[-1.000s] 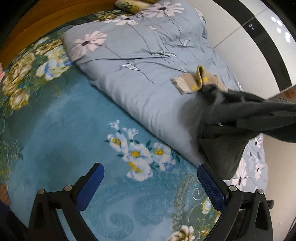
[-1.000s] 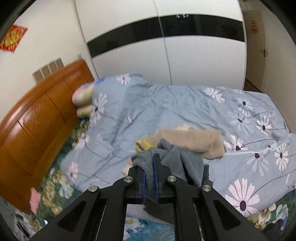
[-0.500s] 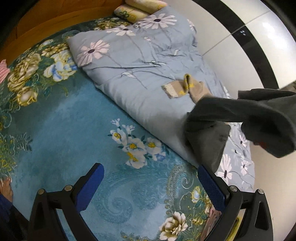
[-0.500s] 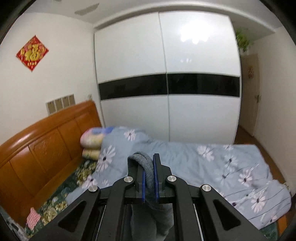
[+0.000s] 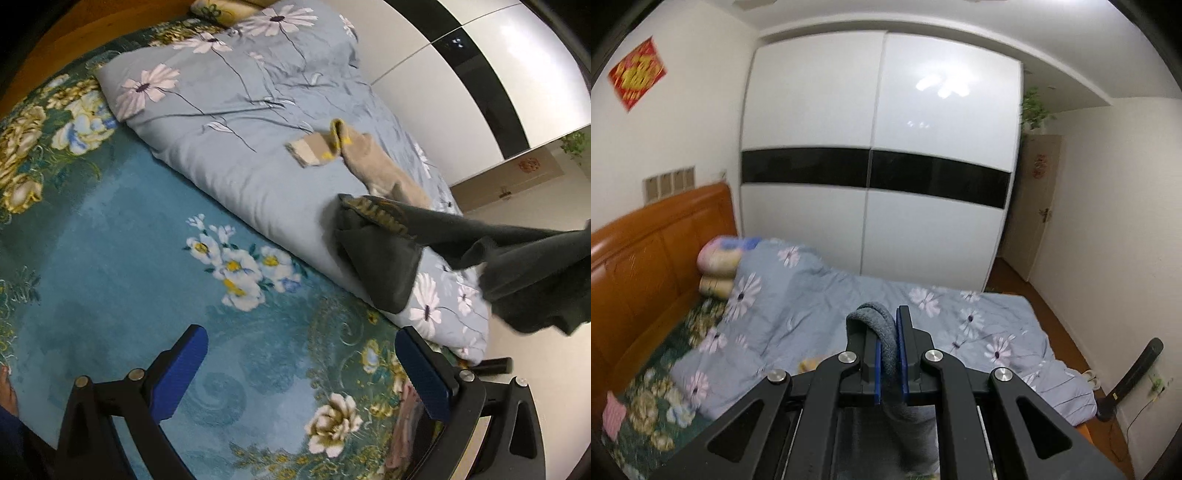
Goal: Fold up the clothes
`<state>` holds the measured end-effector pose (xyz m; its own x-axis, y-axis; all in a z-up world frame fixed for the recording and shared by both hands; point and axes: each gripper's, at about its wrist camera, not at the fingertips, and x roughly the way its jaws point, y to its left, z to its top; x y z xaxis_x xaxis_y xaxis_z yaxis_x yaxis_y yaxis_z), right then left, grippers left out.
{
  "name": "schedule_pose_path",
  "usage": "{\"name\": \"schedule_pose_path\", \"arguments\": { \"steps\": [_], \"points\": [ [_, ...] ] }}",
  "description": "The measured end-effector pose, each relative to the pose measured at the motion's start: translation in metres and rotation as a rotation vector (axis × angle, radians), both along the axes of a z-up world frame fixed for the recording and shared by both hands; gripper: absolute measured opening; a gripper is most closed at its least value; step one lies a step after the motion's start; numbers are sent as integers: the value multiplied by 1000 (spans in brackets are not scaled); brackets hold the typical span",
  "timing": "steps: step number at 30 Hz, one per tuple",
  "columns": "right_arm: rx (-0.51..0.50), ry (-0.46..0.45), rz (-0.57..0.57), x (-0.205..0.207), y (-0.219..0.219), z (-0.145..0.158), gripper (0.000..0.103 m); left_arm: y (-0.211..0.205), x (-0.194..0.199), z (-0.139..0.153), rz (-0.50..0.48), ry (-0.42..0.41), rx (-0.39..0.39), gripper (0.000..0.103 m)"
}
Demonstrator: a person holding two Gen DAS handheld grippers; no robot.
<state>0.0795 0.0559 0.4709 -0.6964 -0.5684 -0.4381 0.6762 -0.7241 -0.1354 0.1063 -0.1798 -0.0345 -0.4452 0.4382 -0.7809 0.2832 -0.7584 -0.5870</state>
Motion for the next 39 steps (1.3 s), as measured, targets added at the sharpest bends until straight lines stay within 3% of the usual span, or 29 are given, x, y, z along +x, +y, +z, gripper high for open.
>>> {"name": "schedule_pose_path", "arguments": {
  "steps": [8, 14, 17, 21, 24, 28, 36, 39],
  "points": [
    [59, -175, 40, 26, -28, -91, 8, -1, 16, -9, 31, -38, 152, 102],
    [202, -400, 25, 41, 13, -211, 8, -2, 26, -60, 92, -185, 290, 102],
    [307, -563, -21, 49, 45, -286, 7, 6, 31, -86, 92, -263, 295, 102],
    [313, -692, -95, 61, 83, -339, 7, 28, 38, -123, 67, -383, 277, 100],
    [347, -773, -128, 63, 96, -369, 7, 44, 44, -152, 64, -481, 271, 97],
    [379, -829, -137, 69, 111, -395, 7, 48, 41, -169, 93, -523, 310, 97],
    [440, -914, -206, 79, 147, -432, 8, 62, 2, -202, 272, -624, 509, 97],
    [443, -930, -243, 77, 161, -438, 14, 77, -15, -211, 277, -662, 510, 97]
  ]
}}
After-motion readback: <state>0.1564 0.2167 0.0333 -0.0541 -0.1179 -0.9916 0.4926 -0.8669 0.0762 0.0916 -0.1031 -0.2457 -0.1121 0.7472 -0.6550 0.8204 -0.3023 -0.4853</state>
